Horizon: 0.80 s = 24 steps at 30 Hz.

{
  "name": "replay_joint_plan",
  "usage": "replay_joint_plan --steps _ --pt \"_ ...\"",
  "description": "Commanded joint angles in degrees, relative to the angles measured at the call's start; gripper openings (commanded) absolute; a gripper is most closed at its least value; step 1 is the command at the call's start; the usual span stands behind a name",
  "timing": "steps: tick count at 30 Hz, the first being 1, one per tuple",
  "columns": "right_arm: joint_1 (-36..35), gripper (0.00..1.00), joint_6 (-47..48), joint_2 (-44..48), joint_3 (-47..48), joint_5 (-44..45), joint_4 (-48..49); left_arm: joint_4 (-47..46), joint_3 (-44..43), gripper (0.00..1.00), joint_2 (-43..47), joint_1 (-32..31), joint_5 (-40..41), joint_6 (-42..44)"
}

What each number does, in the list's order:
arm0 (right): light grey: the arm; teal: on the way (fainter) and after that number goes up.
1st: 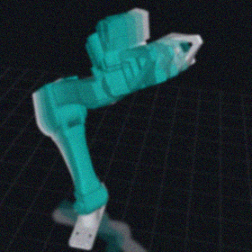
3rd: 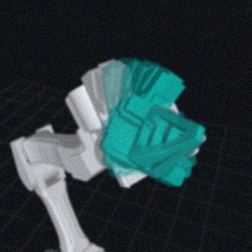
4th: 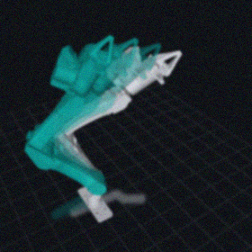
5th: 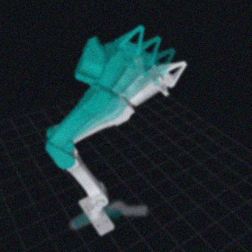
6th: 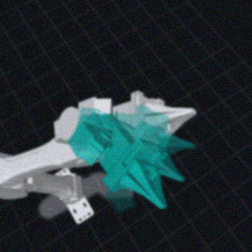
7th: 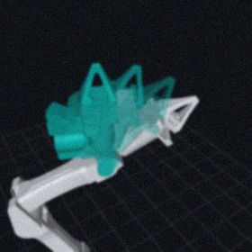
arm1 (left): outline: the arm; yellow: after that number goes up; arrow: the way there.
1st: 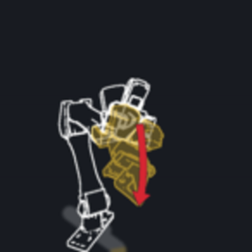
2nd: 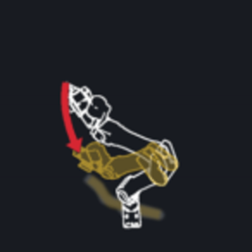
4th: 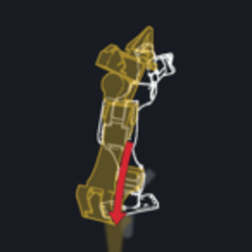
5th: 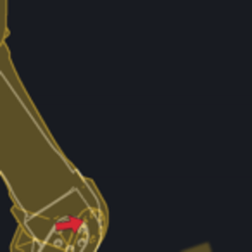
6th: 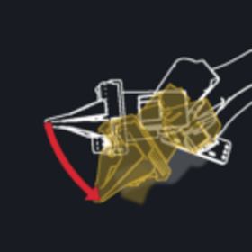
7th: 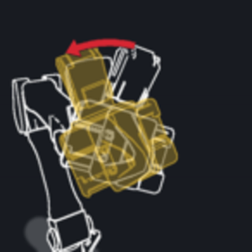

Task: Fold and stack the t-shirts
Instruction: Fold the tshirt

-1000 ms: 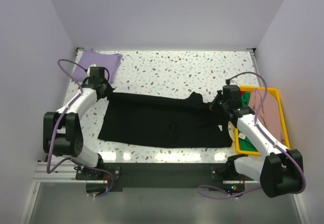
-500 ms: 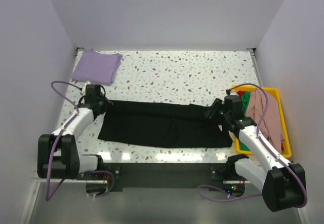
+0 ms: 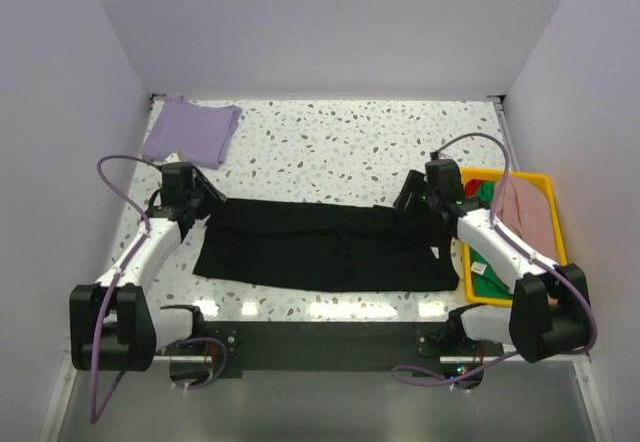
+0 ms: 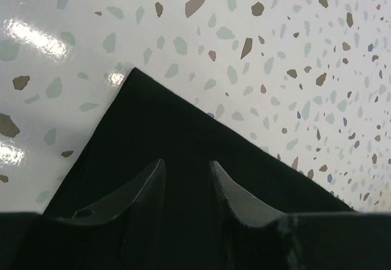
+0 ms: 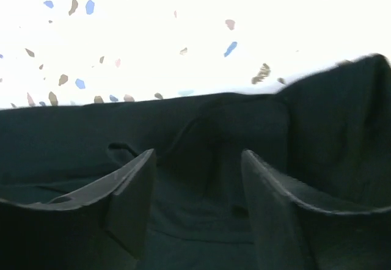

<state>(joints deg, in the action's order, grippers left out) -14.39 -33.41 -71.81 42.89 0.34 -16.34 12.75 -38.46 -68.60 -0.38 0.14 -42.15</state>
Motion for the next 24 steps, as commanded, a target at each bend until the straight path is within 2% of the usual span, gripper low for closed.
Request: replay_joint_plan --steps 1,2,6,10,12,14,15,19,24 --pt "-6.2 0.63 2.9 -4.1 7.4 8.3 -0.4 -1.0 -2.7 0.40 1.2 0.4 -2.7 3.0" --pt "-7.5 0.64 3.3 -5.2 8.4 11.3 -0.9 -1.1 -2.7 0.40 1.1 0.4 -3.2 3.2" --pt "-11.1 0.65 2.9 -9.0 10.1 14.5 -0.7 -1.4 -2.4 0.40 0.0 0.4 -4.6 3.6" --pt "-12.6 0.61 2.5 -11.1 10.0 16.4 -1.2 -2.4 -0.8 0.40 -0.5 0.3 -4.8 3.1" --pt "-13.3 0.53 2.2 -11.3 9.5 16.4 -1.0 -2.6 0.4 0.39 -0.9 0.3 -4.9 2.7" --pt "-13.8 0.43 1.8 -10.6 8.6 16.7 -0.9 -3.0 1.3 0.37 -1.2 0.3 -5.1 1.8" --pt "-14.2 0.33 1.5 -10.4 8.3 16.5 -1.0 -3.3 2.3 0.36 -1.2 0.3 -5.1 1.3" --pt "-14.8 0.15 0.5 -7.5 5.6 15.3 -1.3 -3.8 5.0 0.31 -1.1 0.3 -4.0 -1.3" --pt "-15.4 0.04 -1.0 -1.6 1.2 12.7 -1.8 -3.3 7.1 0.30 -1.0 0.4 -2.5 -3.2"
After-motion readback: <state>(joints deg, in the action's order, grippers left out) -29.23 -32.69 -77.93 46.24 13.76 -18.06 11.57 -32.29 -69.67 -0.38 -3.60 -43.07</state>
